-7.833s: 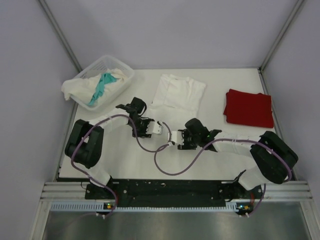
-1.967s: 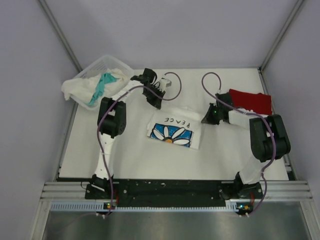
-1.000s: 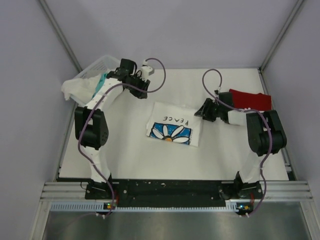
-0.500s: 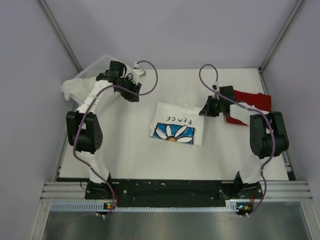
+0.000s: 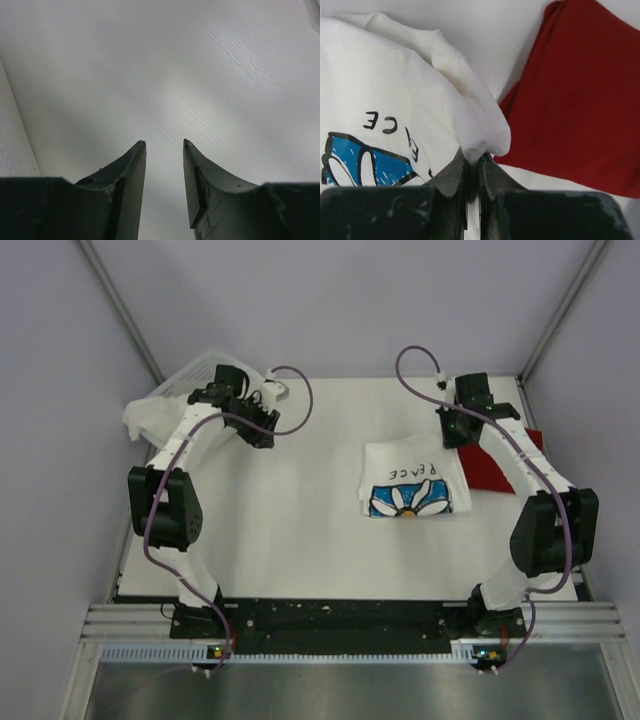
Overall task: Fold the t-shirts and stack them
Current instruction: Put the neatly folded tshirt into the corner of the board with the right arm
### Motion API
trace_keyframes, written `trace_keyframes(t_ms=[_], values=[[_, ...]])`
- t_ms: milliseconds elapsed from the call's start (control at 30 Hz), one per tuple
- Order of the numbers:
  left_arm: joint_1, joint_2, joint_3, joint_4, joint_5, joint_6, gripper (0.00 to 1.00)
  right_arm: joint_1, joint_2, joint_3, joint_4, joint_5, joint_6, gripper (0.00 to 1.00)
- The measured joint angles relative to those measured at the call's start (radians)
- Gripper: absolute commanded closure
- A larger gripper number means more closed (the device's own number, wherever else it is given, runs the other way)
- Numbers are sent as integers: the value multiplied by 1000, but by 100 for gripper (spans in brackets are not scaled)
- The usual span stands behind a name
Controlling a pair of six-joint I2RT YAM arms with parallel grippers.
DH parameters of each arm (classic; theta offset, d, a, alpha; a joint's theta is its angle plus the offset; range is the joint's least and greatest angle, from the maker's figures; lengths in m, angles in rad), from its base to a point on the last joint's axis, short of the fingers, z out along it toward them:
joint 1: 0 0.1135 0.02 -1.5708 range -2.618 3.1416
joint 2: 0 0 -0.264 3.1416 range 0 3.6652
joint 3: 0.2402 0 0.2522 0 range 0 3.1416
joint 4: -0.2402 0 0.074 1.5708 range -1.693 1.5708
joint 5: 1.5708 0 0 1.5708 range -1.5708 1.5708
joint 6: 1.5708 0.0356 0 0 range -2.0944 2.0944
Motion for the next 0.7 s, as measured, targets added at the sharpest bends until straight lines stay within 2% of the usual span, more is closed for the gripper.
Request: trace_keyframes(t_ms=[367, 700], values=[[2, -9, -6, 0, -7, 16, 59, -25, -6, 153, -114, 288, -238, 100], [2, -9, -17, -17, 2, 28, 53, -74, -6, 267, -133, 408, -358, 100]])
